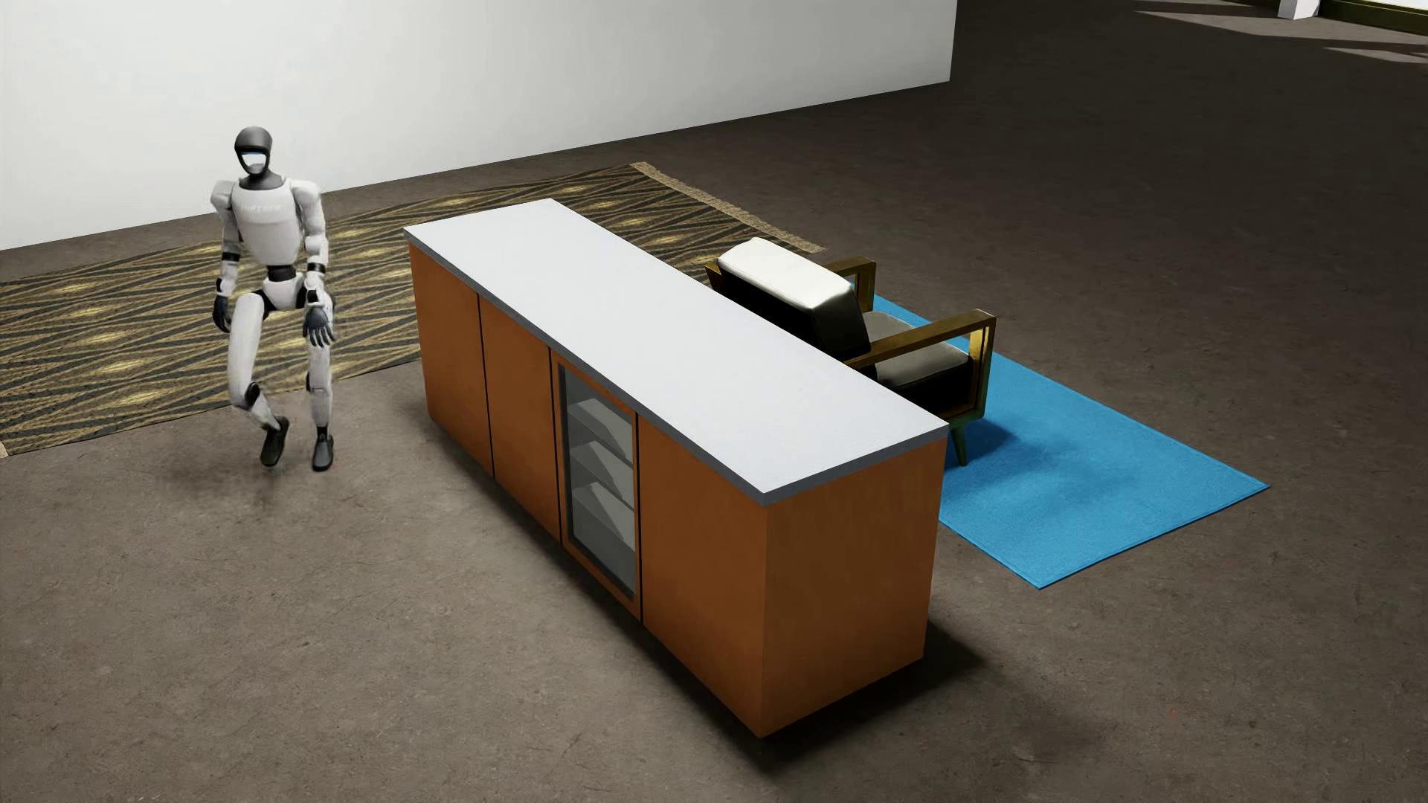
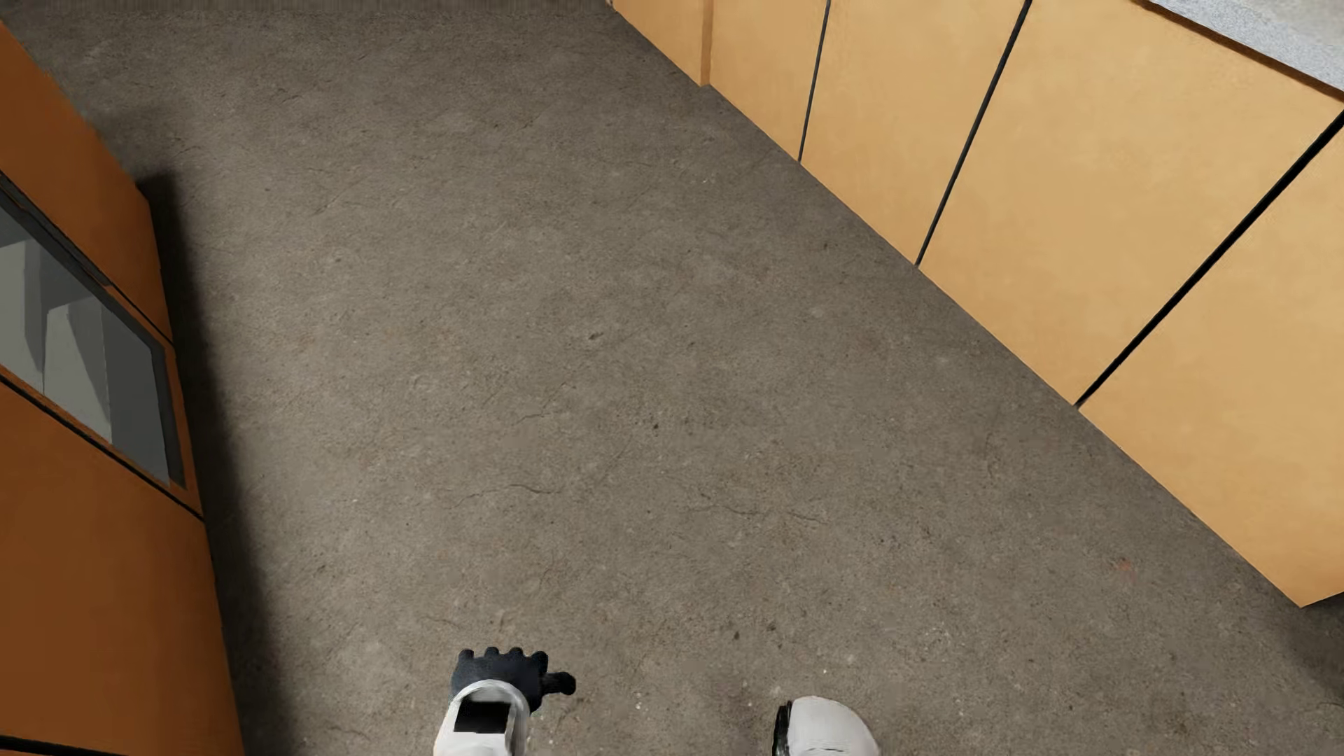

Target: Walk around the counter

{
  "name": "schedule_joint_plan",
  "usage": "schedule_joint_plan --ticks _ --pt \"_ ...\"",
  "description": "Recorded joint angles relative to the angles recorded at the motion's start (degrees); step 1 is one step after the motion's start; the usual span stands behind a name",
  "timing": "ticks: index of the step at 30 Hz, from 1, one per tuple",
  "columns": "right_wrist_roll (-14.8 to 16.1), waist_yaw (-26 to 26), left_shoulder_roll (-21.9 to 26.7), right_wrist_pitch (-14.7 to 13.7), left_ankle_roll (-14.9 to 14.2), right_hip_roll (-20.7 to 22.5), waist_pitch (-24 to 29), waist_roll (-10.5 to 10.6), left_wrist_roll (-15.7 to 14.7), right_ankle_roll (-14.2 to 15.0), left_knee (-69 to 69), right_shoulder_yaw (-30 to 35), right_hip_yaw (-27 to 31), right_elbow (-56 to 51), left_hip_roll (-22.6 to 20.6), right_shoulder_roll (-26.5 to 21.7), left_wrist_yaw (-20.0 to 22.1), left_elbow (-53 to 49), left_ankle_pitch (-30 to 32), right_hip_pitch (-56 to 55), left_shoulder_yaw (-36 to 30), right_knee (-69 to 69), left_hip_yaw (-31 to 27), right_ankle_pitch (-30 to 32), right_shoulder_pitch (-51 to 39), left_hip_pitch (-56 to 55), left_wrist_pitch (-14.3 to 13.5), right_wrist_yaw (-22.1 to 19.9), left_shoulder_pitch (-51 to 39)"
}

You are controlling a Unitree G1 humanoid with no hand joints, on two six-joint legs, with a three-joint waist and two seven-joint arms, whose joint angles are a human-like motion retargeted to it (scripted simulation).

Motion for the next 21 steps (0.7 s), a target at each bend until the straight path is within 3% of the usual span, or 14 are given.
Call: schedule_joint_plan --ticks 1,4,5,6,8,9,10,11,12,13,14,16,18,21 --pt "-0.5 -1.0 0.0 -1.0 -0.3 -0.2 -0.2 0.1 -3.4 0.0 -1.4 -0.3 -0.9 -1.3 -0.8 -0.4 0.6 -3.9 -1.5 -2.6 0.9 -8.9 -1.9 0.7 1.0 3.4 -2.0 0.1 -3.6" --pt "-1.2 -1.9 2.1 -0.9 -1.7 4.9 -0.9 0.1 -15.5 5.7 -6.0 -1.9 1.7 -2.5 -1.8 0.6 1.8 -17.5 -5.3 -3.6 0.5 -51.3 -5.8 2.7 2.0 12.3 -5.4 0.9 -11.5" --pt "-1.1 -1.8 3.1 -0.8 -2.0 6.4 -0.9 0.1 -18.0 7.9 -7.6 -2.1 2.2 -2.2 -1.9 0.9 2.6 -22.3 -6.0 -3.8 -0.5 -61.5 -6.4 0.0 2.1 15.5 -5.5 2.0 -12.6" --pt "-1.6 -1.3 4.1 -0.9 -2.1 7.0 -0.9 -0.1 -19.8 13.0 -7.9 -1.6 -2.8 -1.5 -1.8 0.8 3.4 -26.8 -5.9 -4.5 -1.0 -64.0 -6.2 -1.2 1.9 18.3 -5.4 3.9 -12.6" --pt "-4.6 -1.9 4.6 -1.0 -2.9 8.7 -0.9 0.5 -24.4 6.4 -4.4 -0.6 -5.2 -0.2 0.1 0.6 3.5 -32.6 -2.1 -5.1 -1.3 -54.4 -5.1 0.8 1.8 22.8 -4.9 6.3 -10.1" --pt "-4.8 -2.4 5.2 -0.4 -3.8 9.6 -1.0 1.2 -24.5 1.6 0.2 -2.1 -5.5 -0.2 2.0 2.1 3.3 -33.2 2.9 -4.8 -2.2 -50.0 -5.1 6.8 2.5 23.4 -4.0 5.3 -8.5" --pt "-4.0 -2.8 5.9 0.1 -5.4 8.9 -0.9 2.1 -21.6 1.4 9.0 -4.1 -7.4 0.2 4.3 3.9 3.5 -32.6 9.9 -4.3 -3.8 -43.7 -4.2 8.9 3.2 21.8 -2.9 3.5 -6.6" --pt "-3.0 -3.1 6.4 1.0 -12.4 8.9 -0.6 3.1 -16.5 -1.6 22.2 -5.8 -8.6 1.5 7.0 5.4 4.3 -31.1 14.8 -4.1 -5.0 -37.4 -3.0 5.3 3.2 17.8 -1.1 2.2 -4.4" --pt "-2.3 -3.0 5.8 2.7 -13.8 9.3 -0.5 4.2 -11.9 -1.6 35.3 -6.9 -9.9 3.4 10.5 6.4 6.0 -28.3 21.7 -2.4 -5.5 -33.4 -2.5 0.7 2.6 12.5 0.6 2.3 -1.9" --pt "-2.4 -2.4 3.8 3.4 -12.2 10.1 -0.3 5.3 -11.1 -1.3 46.0 -7.0 -10.8 5.3 13.3 6.5 7.4 -24.2 21.1 0.8 -4.0 -31.7 -3.0 -3.2 1.5 6.8 1.8 3.5 0.6" --pt "-4.6 -1.6 1.5 3.8 -10.0 11.4 -0.1 6.4 -12.8 -1.0 53.9 -5.8 -11.5 6.8 15.2 5.8 8.8 -19.2 16.9 4.5 -0.7 -32.0 -3.9 -6.0 0.1 0.3 4.2 4.2 2.8" --pt "-8.6 0.7 -2.9 2.5 -8.4 14.1 -0.1 7.5 -22.1 -0.2 59.7 -3.3 -10.7 7.1 16.5 4.4 10.2 -9.0 15.1 13.0 10.0 -36.0 -4.2 -9.4 -2.9 -11.4 9.2 5.6 7.7" --pt "-8.2 2.7 -3.3 -0.3 -8.1 16.9 -0.5 7.6 -26.8 0.5 53.7 -1.5 -7.9 4.0 17.5 3.5 9.6 -2.0 14.4 21.2 16.8 -41.7 -3.0 -11.3 -6.2 -20.7 14.4 6.3 14.2" --pt "-5.5 4.7 -1.5 -4.9 -5.6 19.7 -1.3 7.4 -26.8 1.5 25.8 3.3 -2.4 0.6 23.2 0.1 5.0 -3.2 14.2 30.5 15.3 -47.5 5.1 -15.1 -15.1 -27.6 12.4 6.3 27.6"
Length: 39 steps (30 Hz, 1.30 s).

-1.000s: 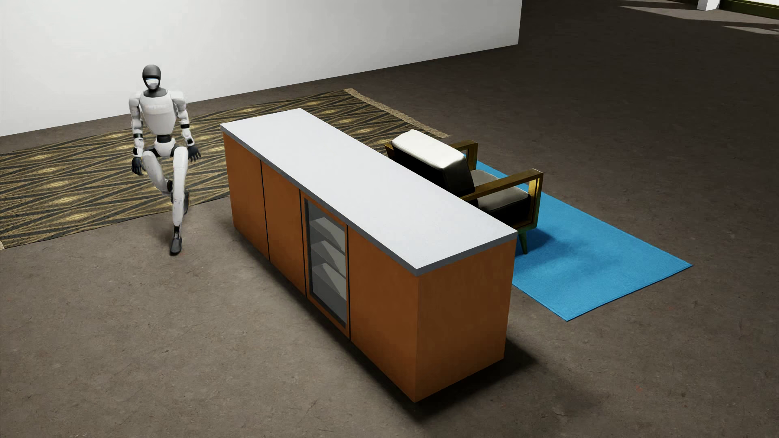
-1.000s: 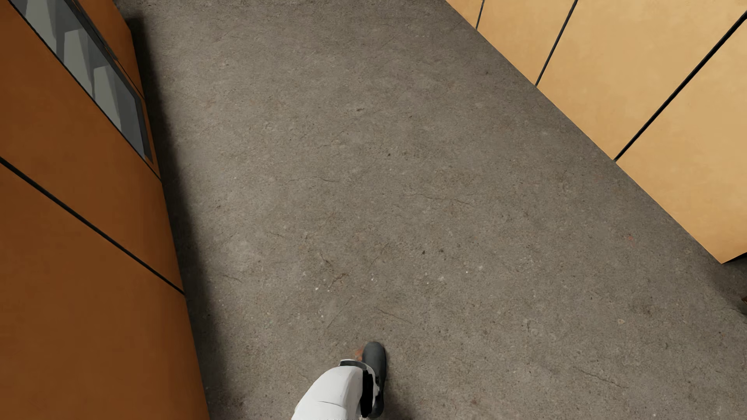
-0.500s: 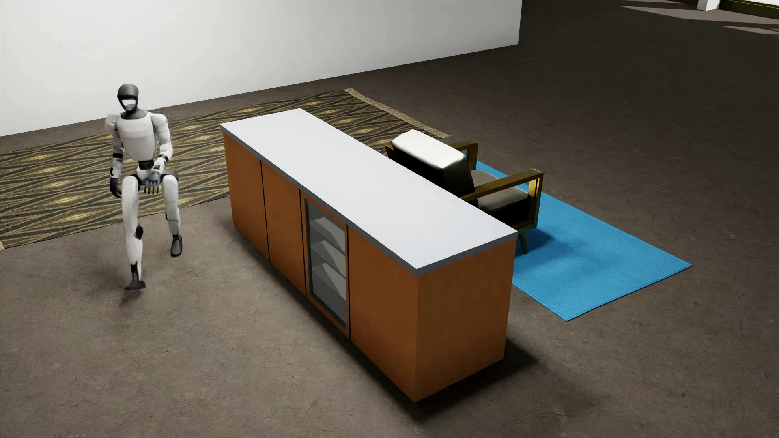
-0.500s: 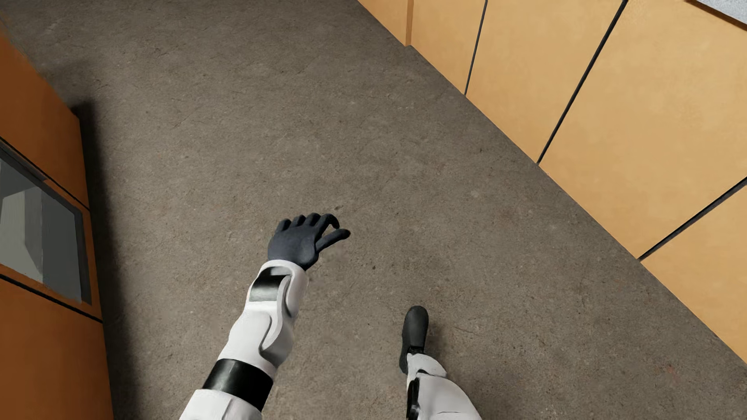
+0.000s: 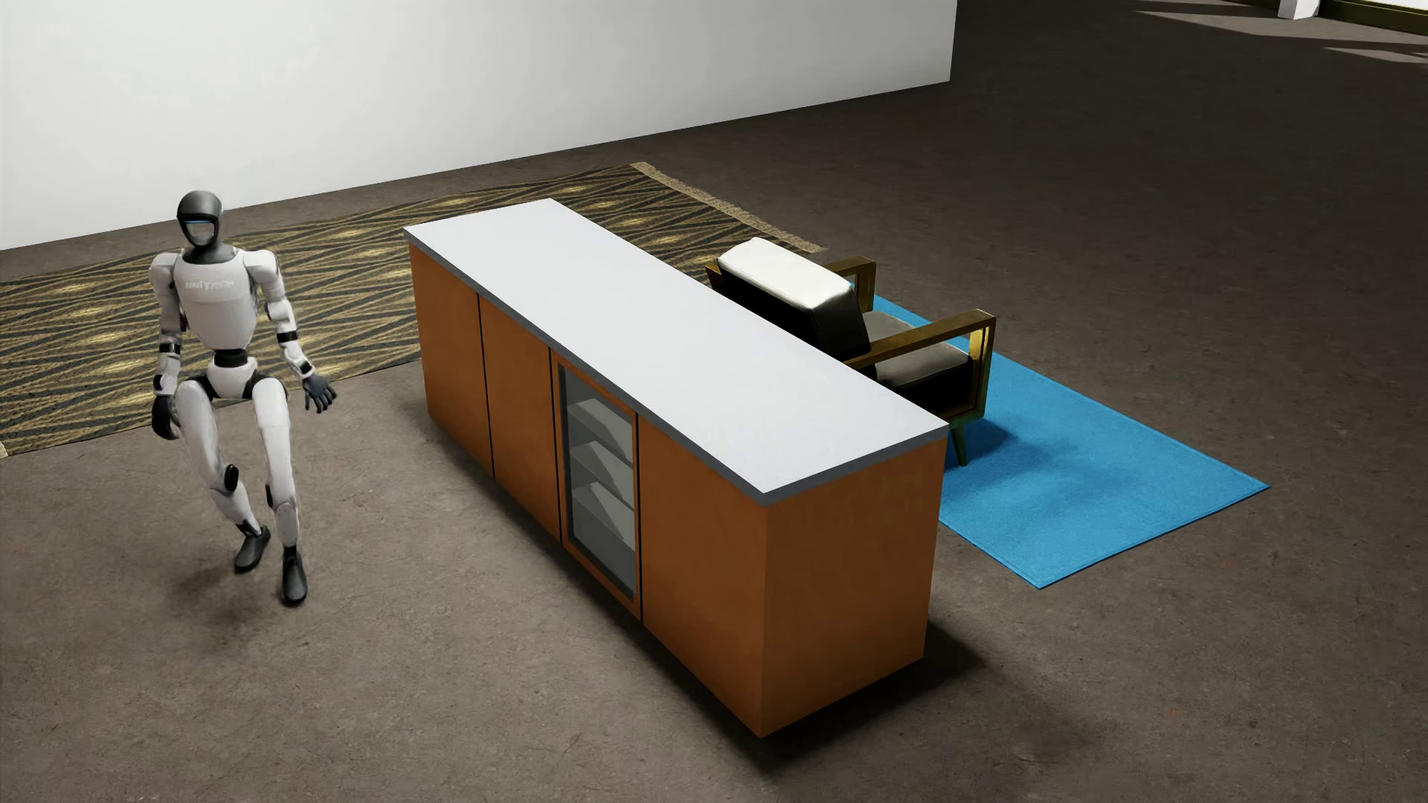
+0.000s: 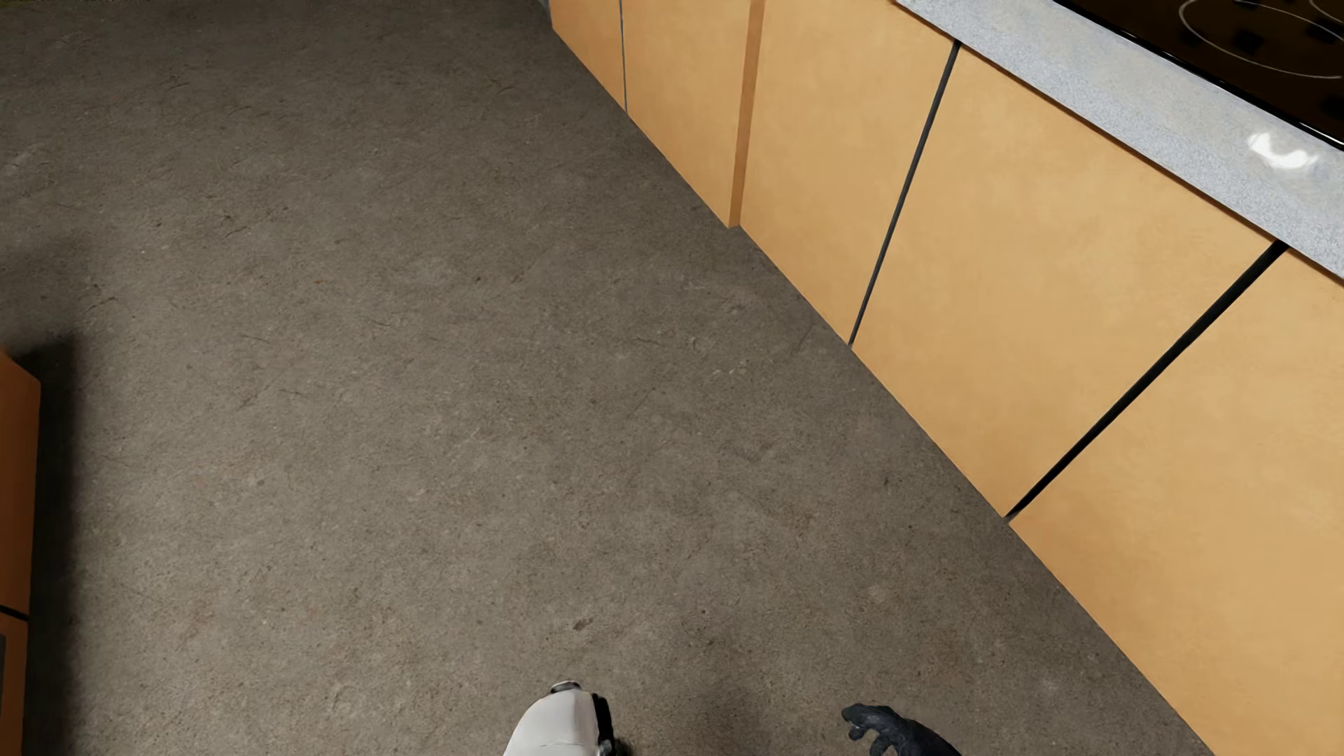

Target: Walk around the counter

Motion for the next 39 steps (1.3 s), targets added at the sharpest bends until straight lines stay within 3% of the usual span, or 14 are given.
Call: schedule_joint_plan --ticks 4,6,9,12,15,17,22,23,26,28,30,33,36,39 --pt "2.5 0.8 3.5 0.7 -11.5 1.9 -0.2 0.4 11.2 1.7 -42.9 2.9 2.0 -1.0 -5.2 -2.5 -10.4 4.2 -3.1 13.5 -9.7 -7.0 4.5 -3.2 -7.0 0.5 -4.2 -1.8 9.0" --pt "3.9 1.0 4.9 2.5 -6.6 1.5 -0.3 0.0 18.0 3.0 -34.1 0.8 -0.5 0.5 -7.8 -2.6 -16.3 4.7 -0.2 18.3 -11.9 -3.3 5.5 -2.1 -5.9 -0.1 -5.7 -1.8 8.1" --pt "1.3 2.8 -0.5 5.5 11.0 -4.0 0.0 -2.5 14.9 6.4 -22.3 3.1 -0.9 6.3 -9.3 -3.9 -12.2 -1.8 5.0 15.1 -2.5 19.0 7.7 14.4 -3.3 2.4 -7.2 2.1 7.1" --pt "-3.2 2.5 -5.7 7.0 10.6 -12.6 1.0 -5.8 7.9 4.9 -16.5 4.3 1.6 8.2 -14.5 -4.3 -6.4 -2.7 -4.8 -1.9 5.5 52.0 7.3 20.3 1.2 8.6 -5.4 5.9 -2.2" --pt "0.4 -0.6 -4.4 6.6 9.6 -19.2 1.3 -7.7 18.9 1.5 -22.7 -2.5 4.0 3.3 -21.9 -0.3 -5.7 3.3 -8.3 -18.1 -2.5 59.3 0.7 17.3 9.5 20.0 -5.9 4.1 -17.5" --pt "2.5 -3.1 -3.7 5.0 9.1 -20.5 0.9 -8.2 22.6 0.2 -25.8 -5.1 4.6 0.8 -25.3 0.6 -6.7 1.8 -10.6 -25.8 -8.1 50.4 -5.8 17.2 14.1 26.8 -12.5 4.4 -26.4" --pt "-0.1 -5.0 -1.4 6.1 6.3 -16.2 -0.2 -8.8 17.3 5.1 -31.3 -5.8 9.6 2.3 -27.4 0.7 2.9 -14.0 -18.1 -26.4 -15.7 -12.1 -16.7 17.7 16.1 41.5 -22.5 5.2 -38.2" --pt "-1.2 -4.7 -0.6 6.2 5.5 -15.3 -0.1 -8.8 14.9 12.5 -30.9 -5.5 8.0 3.1 -27.2 0.4 4.1 -17.5 -19.9 -27.1 -15.7 -15.7 -16.9 14.8 15.5 44.0 -23.5 5.4 -37.9" --pt "-1.8 -5.1 1.9 6.2 5.7 -11.8 0.2 -7.9 7.0 6.9 -25.4 -6.7 7.5 3.3 -24.6 1.3 3.6 -22.1 -18.3 -27.5 -14.3 -3.7 -15.0 24.6 13.8 50.4 -23.2 4.5 -32.3" --pt "1.0 -5.8 3.6 6.6 3.8 -11.3 0.6 -6.3 8.8 5.5 -11.1 -10.0 5.1 2.3 -20.6 3.9 0.4 -17.5 -7.2 -26.8 -15.0 7.2 -12.3 21.2 14.4 48.1 -19.3 2.5 -28.7" --pt "2.4 -6.1 3.8 6.9 -6.3 -10.7 1.2 -3.9 12.8 5.2 13.6 -11.1 0.9 4.5 -13.0 5.4 -3.3 -8.4 4.6 -23.7 -13.7 11.3 -8.2 14.1 12.7 36.9 -13.0 1.9 -25.6" --pt "-4.2 -4.3 2.2 7.5 -3.6 -9.5 1.8 -1.0 14.8 5.6 31.1 -6.6 -2.0 9.3 -6.0 2.4 -7.6 5.9 0.7 -16.1 -9.3 8.8 -5.2 8.6 6.6 18.5 -3.2 3.7 -20.1" --pt "-5.0 -1.8 4.8 3.8 -3.0 -7.1 1.8 0.2 18.7 6.2 24.6 -5.1 -2.2 8.8 -3.7 0.4 -10.7 4.6 0.3 -8.6 -9.2 3.4 -2.4 5.5 -0.5 4.3 -6.2 3.1 -9.1" --pt "-1.2 -0.2 2.7 1.3 -1.8 -5.5 1.6 0.6 11.1 7.4 -7.8 -3.7 -2.5 5.9 -1.0 -2.0 -9.0 0.6 -0.1 -2.0 -0.2 -0.9 3.7 1.8 -6.4 0.8 -7.6 2.3 1.6"
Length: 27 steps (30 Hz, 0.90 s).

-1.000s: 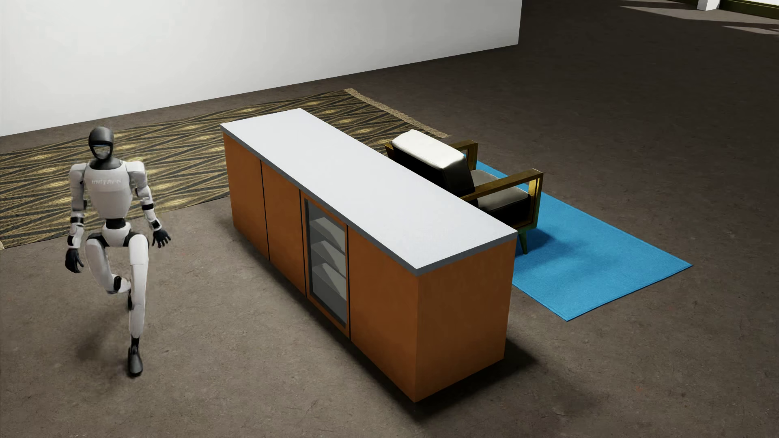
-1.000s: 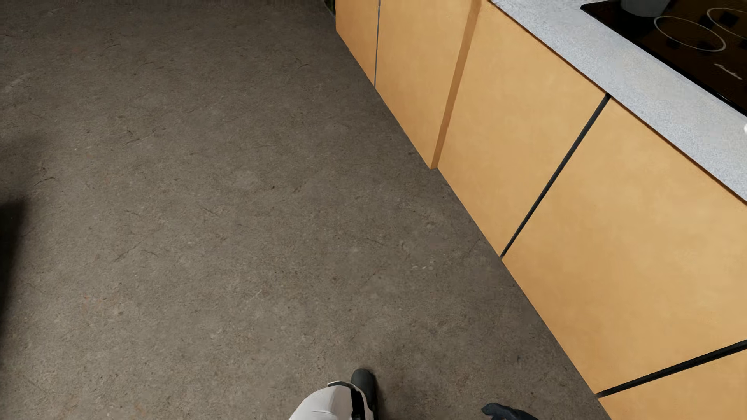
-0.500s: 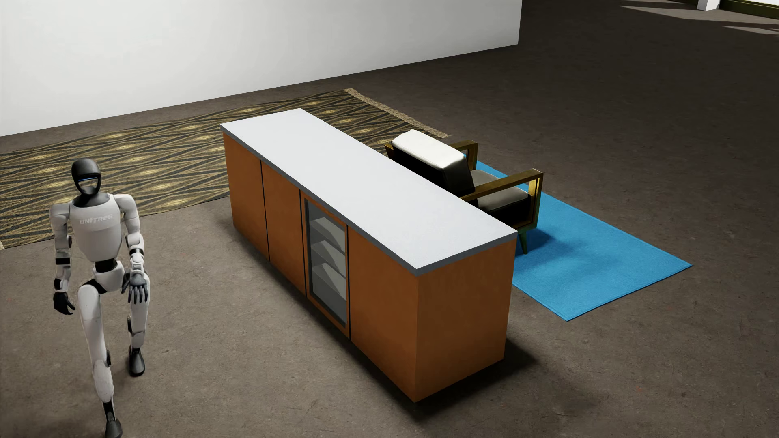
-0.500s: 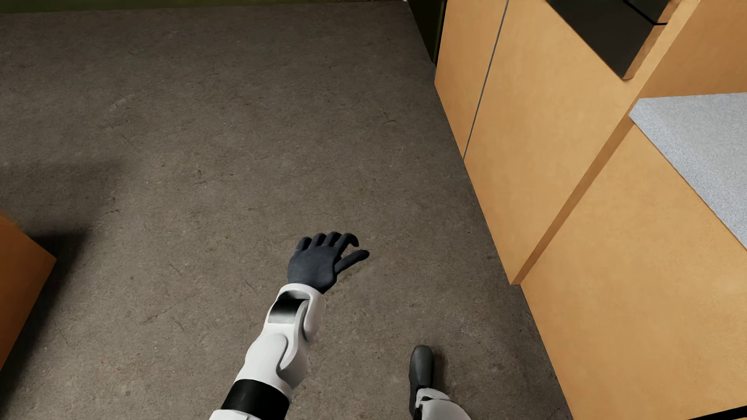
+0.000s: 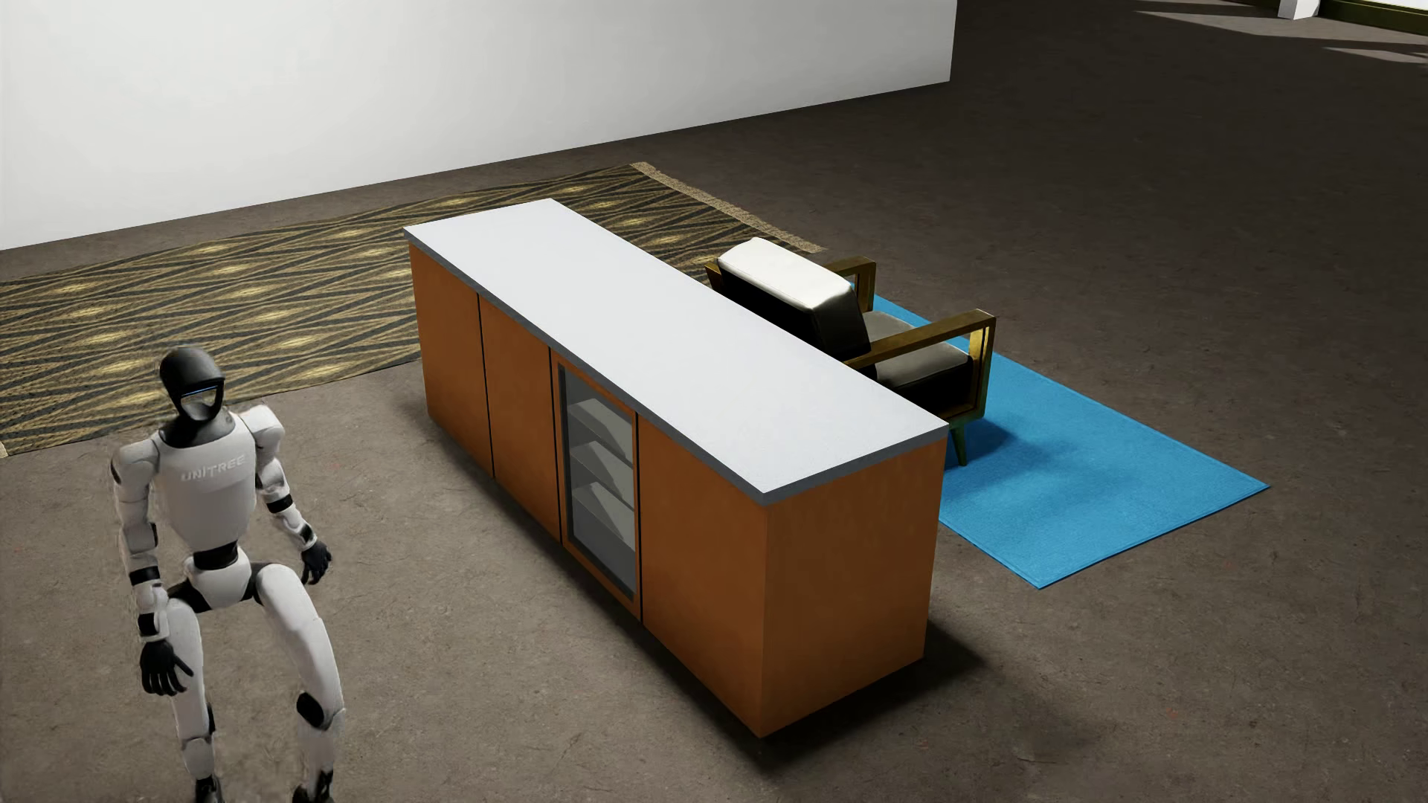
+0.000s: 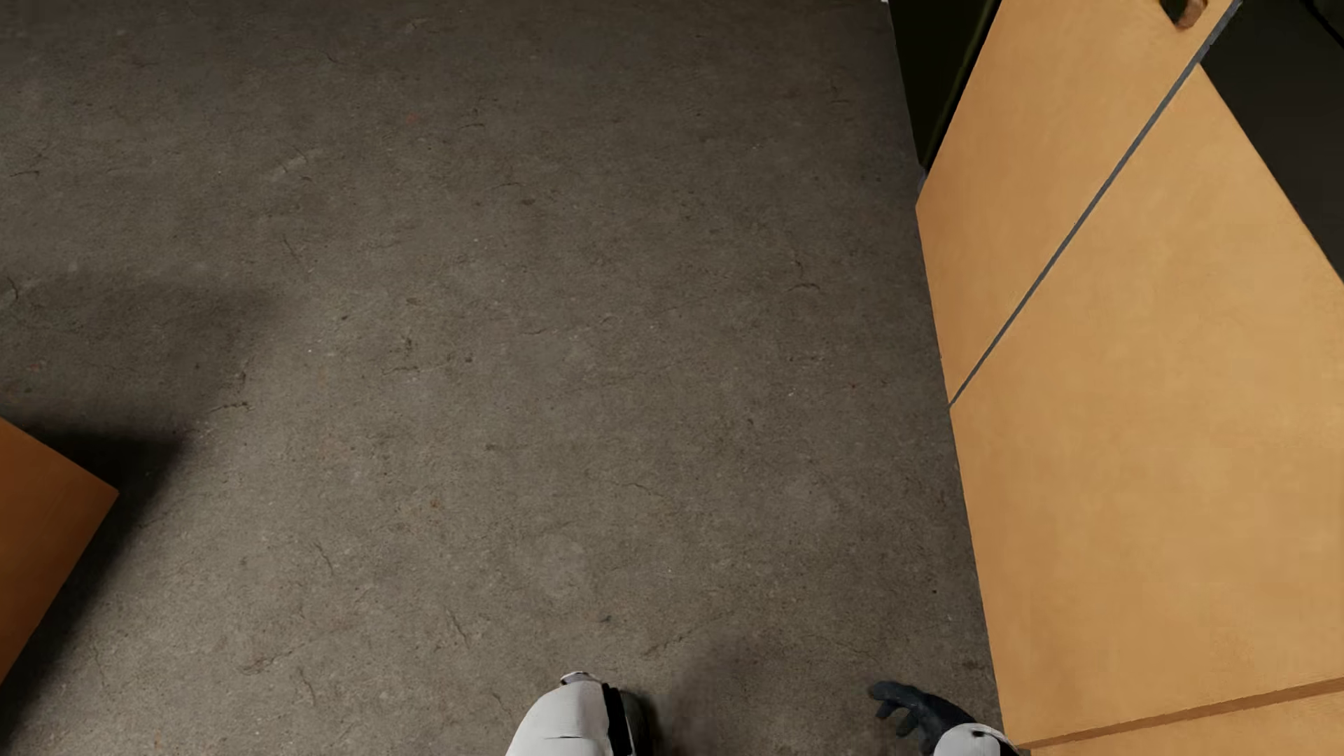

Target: Walk around the counter

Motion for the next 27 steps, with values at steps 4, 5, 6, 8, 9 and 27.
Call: schedule_joint_plan --ticks 4,5,6,8,9,27 --pt "0.9 0.0 -1.7 1.9 -3.8 1.7 -0.4 0.2 4.2 2.3 -31.9 1.4 -3.9 -0.3 -1.9 -2.5 -2.9 1.1 -2.4 9.1 -0.2 -3.7 10.9 -4.9 -4.7 0.7 1.6 -0.9 4.1" --pt "1.5 0.0 -1.2 2.4 -1.4 1.3 -0.5 0.0 6.9 3.0 -27.4 0.4 -6.1 -0.7 -2.0 -2.7 -4.2 1.4 -0.2 11.4 -1.6 -2.3 13.0 -5.7 -3.3 1.0 0.7 -1.2 3.1" --pt "1.9 0.4 -1.6 2.9 5.4 0.6 -0.6 -0.5 8.2 3.5 -23.1 -0.3 -7.1 -0.8 -2.5 -2.5 -4.2 0.4 -0.7 13.7 -1.3 -0.2 13.1 -4.3 -1.9 1.4 0.3 -1.8 2.1" --pt "2.0 1.4 -5.3 3.4 14.1 -2.7 -0.8 -2.1 5.9 2.6 -17.5 -0.1 -6.5 0.6 -3.4 -2.3 1.3 -4.7 1.5 14.0 3.2 10.9 13.9 5.2 1.1 4.7 1.8 -0.3 1.3" --pt "1.5 1.8 -7.7 4.3 14.2 -5.7 -0.7 -3.1 2.5 1.4 -13.8 -0.1 -6.1 1.0 -5.0 -2.3 4.7 -6.8 -1.9 11.6 5.7 21.4 12.9 11.5 3.1 5.9 2.1 0.6 0.1" --pt "-1.1 -4.2 0.6 4.9 11.0 -7.1 -0.3 -7.8 -13.5 -2.4 -18.6 -0.7 6.1 -5.7 -23.3 3.7 7.8 -31.2 -15.3 -26.0 -21.0 -1.8 -24.1 25.4 15.6 49.1 -9.6 0.5 -24.0"
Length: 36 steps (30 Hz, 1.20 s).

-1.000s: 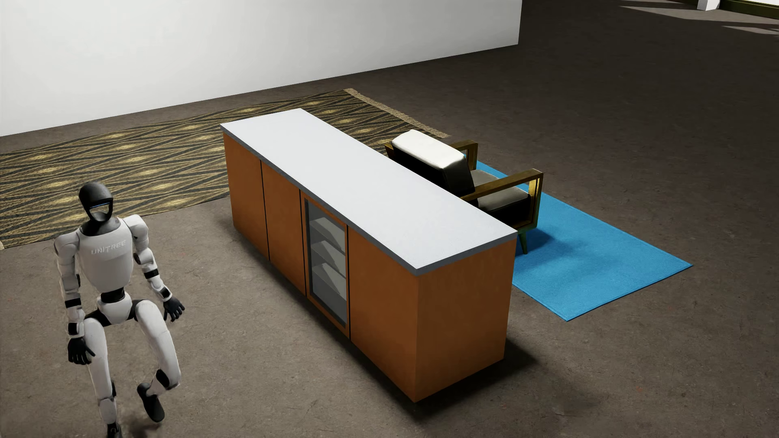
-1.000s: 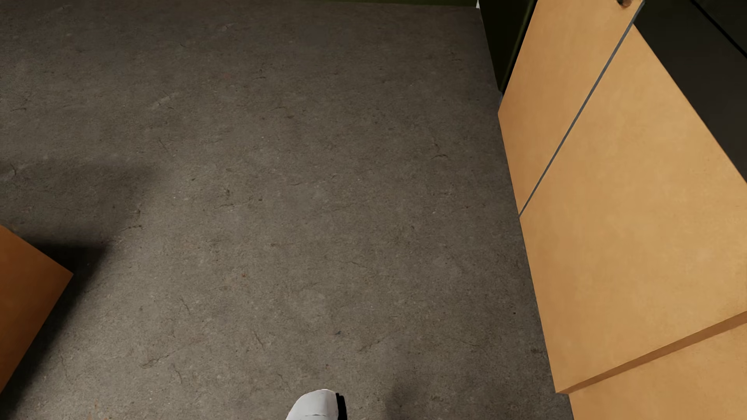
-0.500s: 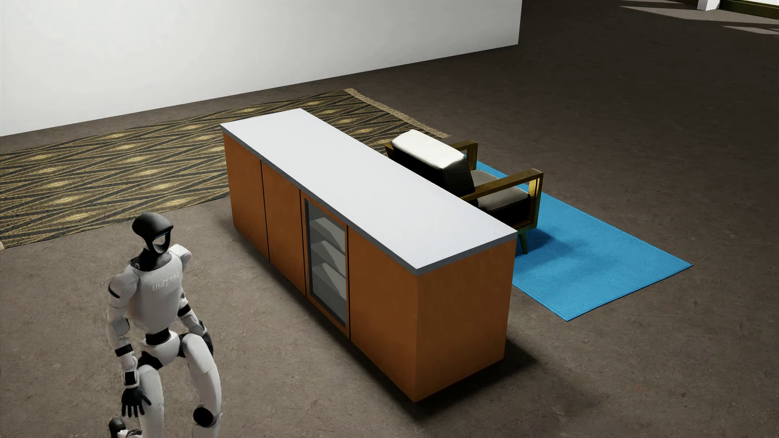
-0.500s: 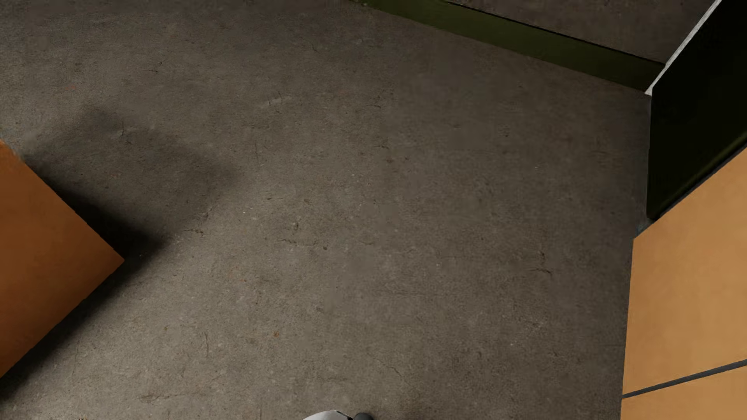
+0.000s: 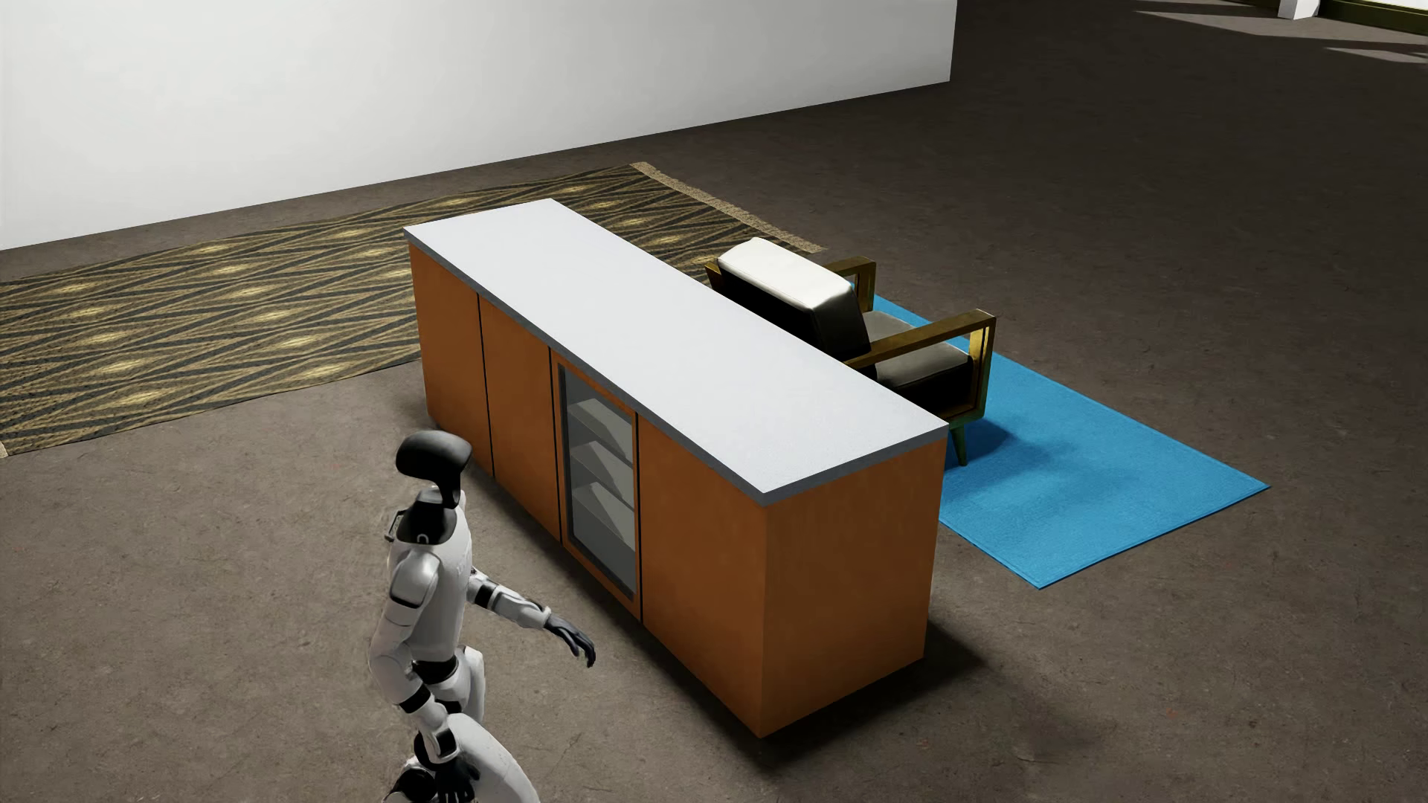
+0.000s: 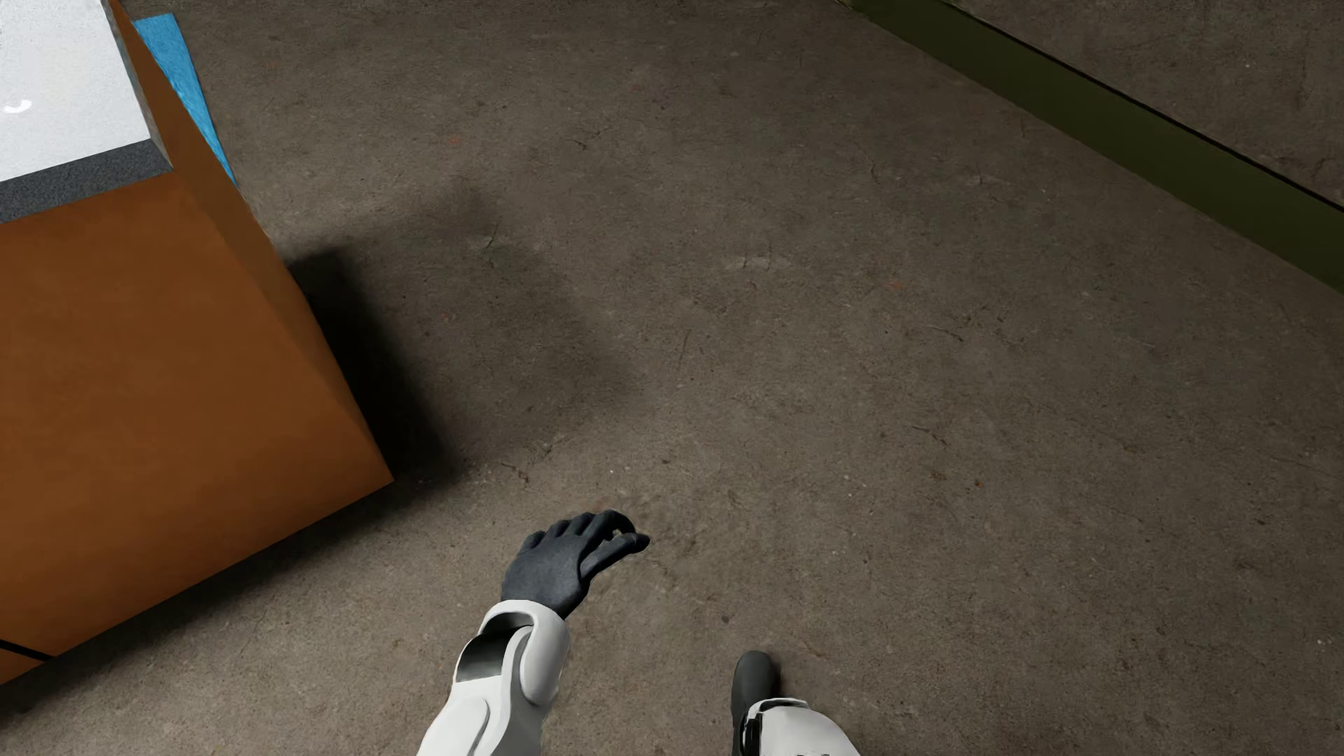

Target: Walk around the counter

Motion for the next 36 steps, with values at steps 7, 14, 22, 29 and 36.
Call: schedule_joint_plan --ticks 7,14,22,29,36 --pt "0.2 -1.3 6.2 1.4 -11.1 -1.1 0.9 6.4 30.1 -0.6 52.6 -5.7 -11.3 5.7 18.8 0.0 -21.3 43.4 16.3 10.9 -5.7 12.8 15.1 -18.7 -0.7 -28.8 5.8 -1.0 3.2" --pt "-1.3 3.0 -5.9 -0.1 -10.5 3.7 -0.1 8.7 -0.8 2.0 4.8 -3.3 -12.7 7.3 22.4 -2.8 1.1 24.8 16.7 26.0 31.8 4.2 26.9 -26.0 -9.8 -43.4 12.1 -1.5 24.9" --pt "-0.8 4.7 -8.6 -4.0 -0.8 5.5 -0.8 6.6 17.2 5.9 -1.2 4.7 -9.6 4.8 28.3 -2.7 -1.5 21.2 23.3 43.7 24.4 -0.8 34.0 -27.3 -15.4 -46.2 12.2 -1.6 24.5" --pt "1.3 3.6 -1.5 0.3 -2.0 -4.3 -0.6 -1.3 27.1 0.7 0.7 1.5 -5.1 -1.5 14.7 -1.1 -13.7 37.3 11.6 24.5 12.2 39.7 31.5 -7.3 0.1 -35.0 9.8 1.2 0.3" --pt "0.1 0.9 -6.3 0.3 -4.0 -4.4 -1.5 -3.6 7.2 -2.0 -9.8 -1.5 -16.3 1.6 5.6 -1.8 0.4 19.9 6.8 10.5 19.8 1.5 21.3 -14.5 2.6 -21.8 0.6 1.9 -12.4"
